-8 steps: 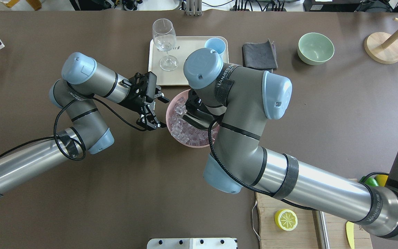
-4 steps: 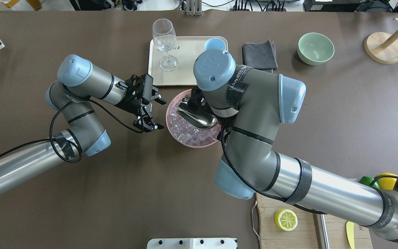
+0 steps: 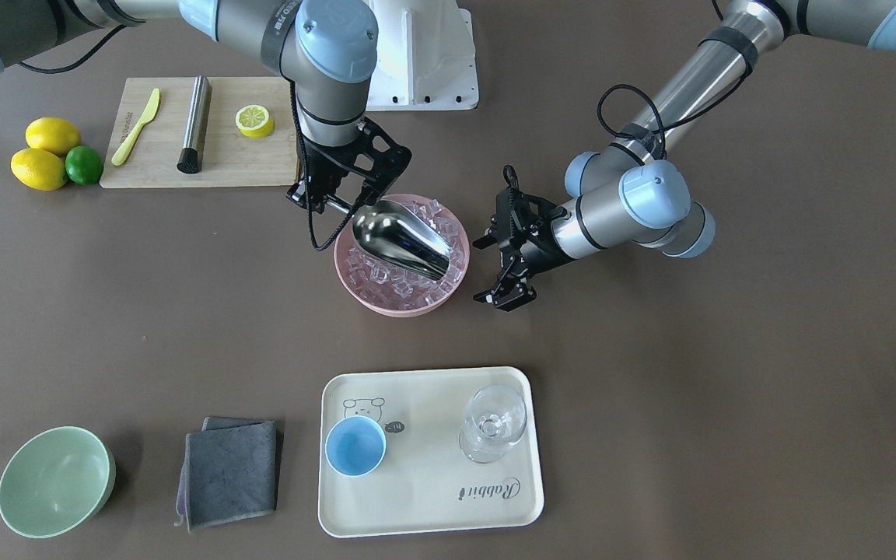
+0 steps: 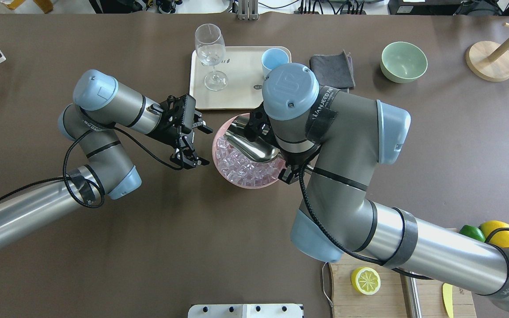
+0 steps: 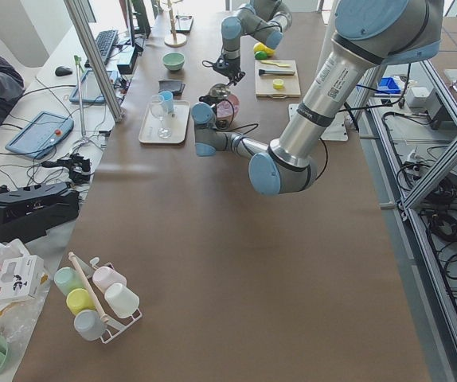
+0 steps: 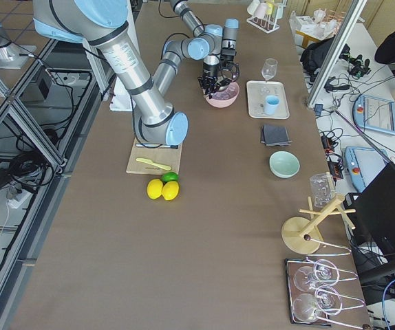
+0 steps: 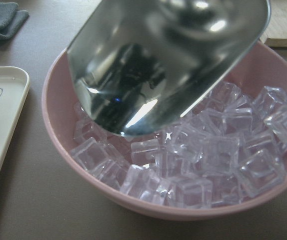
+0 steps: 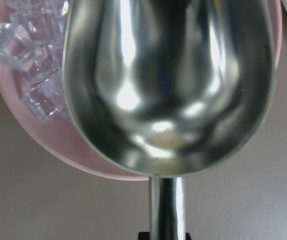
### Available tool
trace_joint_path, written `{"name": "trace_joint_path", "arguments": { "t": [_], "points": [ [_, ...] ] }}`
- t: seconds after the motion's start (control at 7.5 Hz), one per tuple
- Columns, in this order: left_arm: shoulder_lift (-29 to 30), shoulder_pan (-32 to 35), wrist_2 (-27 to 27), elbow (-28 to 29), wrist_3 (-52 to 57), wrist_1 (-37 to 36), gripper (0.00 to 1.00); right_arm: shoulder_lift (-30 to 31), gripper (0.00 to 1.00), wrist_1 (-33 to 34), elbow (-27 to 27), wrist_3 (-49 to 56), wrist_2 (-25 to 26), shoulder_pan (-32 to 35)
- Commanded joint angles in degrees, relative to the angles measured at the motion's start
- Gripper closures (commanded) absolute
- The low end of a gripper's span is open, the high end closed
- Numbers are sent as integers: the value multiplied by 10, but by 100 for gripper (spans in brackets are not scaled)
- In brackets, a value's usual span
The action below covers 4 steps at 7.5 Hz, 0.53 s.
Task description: Put ice in cup with scoop
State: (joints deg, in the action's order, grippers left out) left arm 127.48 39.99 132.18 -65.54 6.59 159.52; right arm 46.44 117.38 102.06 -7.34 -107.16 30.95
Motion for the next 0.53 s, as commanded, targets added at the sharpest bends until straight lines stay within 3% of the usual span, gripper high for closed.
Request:
{"name": "trace_joint_path", "arguments": {
  "t": [0.0,0.13,0.4],
  "points": [
    [0,1,0,0,0,1,4,54,100,-61,55,-39,8,29],
    [0,2,0,-1,0,1,4,85,100,-92,80,-43,0,50],
    [-1,2,0,-3,0,1,4,113,100,-220,105,-122,4,82]
  ]
}}
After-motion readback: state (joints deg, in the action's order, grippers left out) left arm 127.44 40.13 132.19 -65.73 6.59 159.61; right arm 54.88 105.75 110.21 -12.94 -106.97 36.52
